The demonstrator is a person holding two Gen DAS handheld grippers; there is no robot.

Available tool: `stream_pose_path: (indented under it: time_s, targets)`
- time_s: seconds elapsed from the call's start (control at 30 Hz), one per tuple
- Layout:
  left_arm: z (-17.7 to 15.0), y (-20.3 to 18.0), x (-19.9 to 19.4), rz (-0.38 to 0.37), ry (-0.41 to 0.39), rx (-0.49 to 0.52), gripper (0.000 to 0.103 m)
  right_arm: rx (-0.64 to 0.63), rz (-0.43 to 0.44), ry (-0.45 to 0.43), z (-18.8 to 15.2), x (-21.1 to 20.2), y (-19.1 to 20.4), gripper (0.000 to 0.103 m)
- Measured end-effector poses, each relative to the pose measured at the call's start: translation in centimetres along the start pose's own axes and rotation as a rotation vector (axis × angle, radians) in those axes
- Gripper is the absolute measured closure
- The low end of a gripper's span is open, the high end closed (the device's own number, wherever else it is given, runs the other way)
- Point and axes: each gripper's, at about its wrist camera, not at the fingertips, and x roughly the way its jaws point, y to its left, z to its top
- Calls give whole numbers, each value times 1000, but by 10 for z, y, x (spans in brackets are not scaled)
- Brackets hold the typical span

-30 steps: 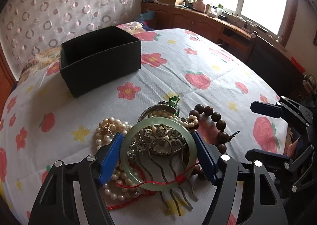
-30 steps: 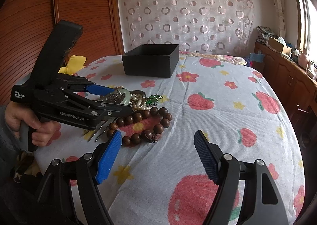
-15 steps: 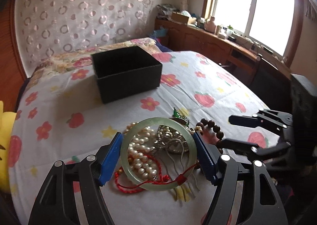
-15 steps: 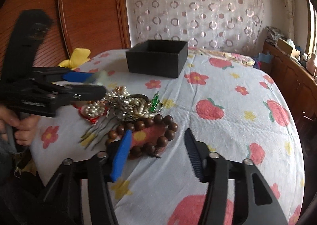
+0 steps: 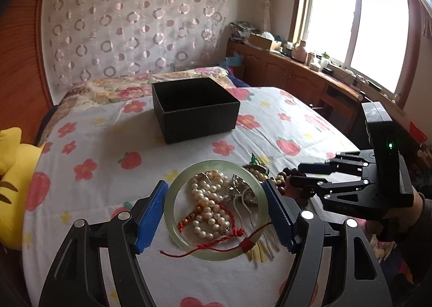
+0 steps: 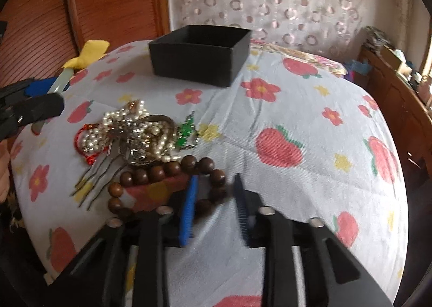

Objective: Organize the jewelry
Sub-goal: 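Carry the bead bracelet with the right gripper into the black box and release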

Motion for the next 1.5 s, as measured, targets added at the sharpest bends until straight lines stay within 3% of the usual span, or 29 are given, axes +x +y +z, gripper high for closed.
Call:
stream_pose_path:
  time_s: [0.07, 0.33, 0.67, 1.33, 1.5]
  targets:
    - [1, 2, -1, 4, -7, -4, 35, -21, -2, 7, 1, 0, -2, 88]
    - [9, 4, 3, 21, -19, -2, 35, -46, -38, -82, 6, -25, -12, 88]
    - [39, 7, 22, 44, -25, 10, 35, -103, -92, -220, 39, -60, -19, 88]
    - [118, 22, 87, 112, -19, 19, 34, -135, -111, -345, 135, -59, -34, 88]
    - [129, 30, 118, 120, 29, -2, 34, -132, -106, -347, 152, -53, -36, 88]
